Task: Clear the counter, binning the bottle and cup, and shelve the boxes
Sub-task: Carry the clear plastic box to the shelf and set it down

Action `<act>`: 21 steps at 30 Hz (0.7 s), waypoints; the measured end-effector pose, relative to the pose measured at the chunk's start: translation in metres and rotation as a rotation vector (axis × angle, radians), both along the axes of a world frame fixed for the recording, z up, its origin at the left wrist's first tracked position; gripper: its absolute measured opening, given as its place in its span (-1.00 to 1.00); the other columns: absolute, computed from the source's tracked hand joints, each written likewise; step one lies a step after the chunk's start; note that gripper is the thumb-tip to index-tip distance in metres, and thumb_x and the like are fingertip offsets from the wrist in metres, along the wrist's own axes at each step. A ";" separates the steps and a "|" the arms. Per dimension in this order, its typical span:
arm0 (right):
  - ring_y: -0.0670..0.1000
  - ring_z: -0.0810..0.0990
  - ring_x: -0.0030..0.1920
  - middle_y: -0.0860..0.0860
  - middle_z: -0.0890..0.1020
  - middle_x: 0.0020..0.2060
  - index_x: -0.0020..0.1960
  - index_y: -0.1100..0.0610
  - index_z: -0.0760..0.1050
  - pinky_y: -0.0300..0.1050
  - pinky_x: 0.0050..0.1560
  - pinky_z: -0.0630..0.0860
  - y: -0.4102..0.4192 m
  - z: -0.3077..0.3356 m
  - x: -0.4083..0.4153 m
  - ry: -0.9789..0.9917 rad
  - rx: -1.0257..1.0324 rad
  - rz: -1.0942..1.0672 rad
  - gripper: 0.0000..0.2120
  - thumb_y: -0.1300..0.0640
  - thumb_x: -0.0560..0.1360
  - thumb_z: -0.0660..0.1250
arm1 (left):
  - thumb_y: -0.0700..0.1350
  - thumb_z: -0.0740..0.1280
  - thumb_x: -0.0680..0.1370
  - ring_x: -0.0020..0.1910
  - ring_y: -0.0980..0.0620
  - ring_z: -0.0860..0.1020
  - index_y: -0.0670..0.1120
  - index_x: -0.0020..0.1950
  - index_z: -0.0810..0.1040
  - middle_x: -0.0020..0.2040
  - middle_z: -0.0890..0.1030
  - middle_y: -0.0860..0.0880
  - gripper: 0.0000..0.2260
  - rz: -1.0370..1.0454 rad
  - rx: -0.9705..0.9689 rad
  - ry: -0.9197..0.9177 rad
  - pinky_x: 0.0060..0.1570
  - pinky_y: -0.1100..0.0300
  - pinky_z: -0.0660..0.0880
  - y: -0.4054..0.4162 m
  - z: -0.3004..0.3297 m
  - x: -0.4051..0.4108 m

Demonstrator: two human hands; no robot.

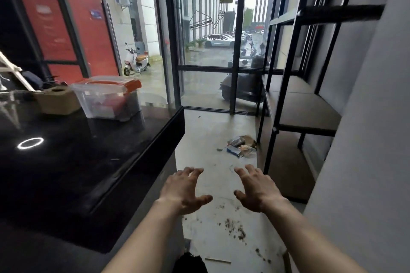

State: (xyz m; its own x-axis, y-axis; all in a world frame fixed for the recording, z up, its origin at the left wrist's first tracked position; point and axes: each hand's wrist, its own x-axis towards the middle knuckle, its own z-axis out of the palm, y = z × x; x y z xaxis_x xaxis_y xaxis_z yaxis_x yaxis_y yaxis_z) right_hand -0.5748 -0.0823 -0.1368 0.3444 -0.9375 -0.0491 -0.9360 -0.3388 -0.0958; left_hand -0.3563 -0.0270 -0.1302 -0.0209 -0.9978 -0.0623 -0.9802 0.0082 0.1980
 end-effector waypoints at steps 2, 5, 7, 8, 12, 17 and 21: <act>0.18 0.32 0.44 0.09 0.28 0.49 0.57 -0.02 0.11 0.14 0.35 0.39 -0.012 0.024 0.008 -0.015 -0.048 0.032 -0.31 -0.13 0.53 0.29 | 0.36 0.32 0.48 0.57 -0.06 0.28 0.14 0.64 0.14 0.62 0.28 0.03 -0.20 0.024 -0.047 -0.001 0.54 -0.01 0.23 -0.005 0.024 0.007; 0.19 0.34 0.44 0.09 0.29 0.48 0.57 -0.03 0.11 0.13 0.34 0.40 -0.036 0.061 0.022 -0.027 -0.083 0.079 -0.31 -0.14 0.53 0.29 | 0.35 0.32 0.48 0.57 -0.05 0.28 0.14 0.63 0.15 0.60 0.29 0.04 -0.21 0.071 -0.107 0.004 0.53 0.00 0.23 -0.019 0.061 0.019; 0.20 0.36 0.43 0.09 0.31 0.47 0.56 -0.03 0.14 0.12 0.32 0.42 -0.040 0.072 0.024 -0.024 -0.088 0.072 -0.31 -0.14 0.51 0.30 | 0.35 0.33 0.48 0.55 -0.05 0.30 0.14 0.63 0.16 0.59 0.31 0.04 -0.22 0.072 -0.118 -0.006 0.52 0.00 0.24 -0.023 0.072 0.022; 0.20 0.36 0.42 0.09 0.32 0.46 0.55 -0.03 0.15 0.12 0.32 0.43 -0.041 0.073 0.023 -0.020 -0.097 0.071 -0.31 -0.15 0.51 0.31 | 0.34 0.33 0.48 0.55 -0.05 0.31 0.15 0.63 0.16 0.59 0.31 0.03 -0.22 0.068 -0.126 -0.007 0.52 0.00 0.25 -0.022 0.076 0.022; 0.18 0.40 0.37 0.09 0.36 0.42 0.55 -0.02 0.16 0.13 0.28 0.45 -0.051 0.095 0.032 -0.026 -0.145 0.077 -0.32 -0.15 0.52 0.30 | 0.33 0.34 0.49 0.56 -0.07 0.30 0.13 0.63 0.16 0.59 0.31 0.01 -0.22 0.071 -0.179 -0.004 0.52 -0.03 0.23 -0.024 0.109 0.027; 0.17 0.38 0.41 0.09 0.32 0.46 0.57 -0.01 0.13 0.09 0.28 0.45 -0.073 0.141 0.098 -0.057 -0.229 0.187 -0.30 -0.15 0.52 0.31 | 0.32 0.34 0.52 0.61 -0.12 0.24 0.13 0.64 0.13 0.64 0.24 -0.01 -0.23 0.191 -0.287 0.044 0.57 -0.12 0.17 -0.021 0.156 0.090; 0.17 0.39 0.42 0.08 0.35 0.47 0.56 -0.03 0.17 0.09 0.30 0.46 -0.085 0.159 0.162 -0.148 -0.244 0.231 -0.30 -0.16 0.49 0.32 | 0.31 0.35 0.52 0.61 -0.14 0.21 0.12 0.65 0.09 0.64 0.23 -0.04 -0.21 0.273 -0.346 0.095 0.56 -0.17 0.17 -0.018 0.174 0.161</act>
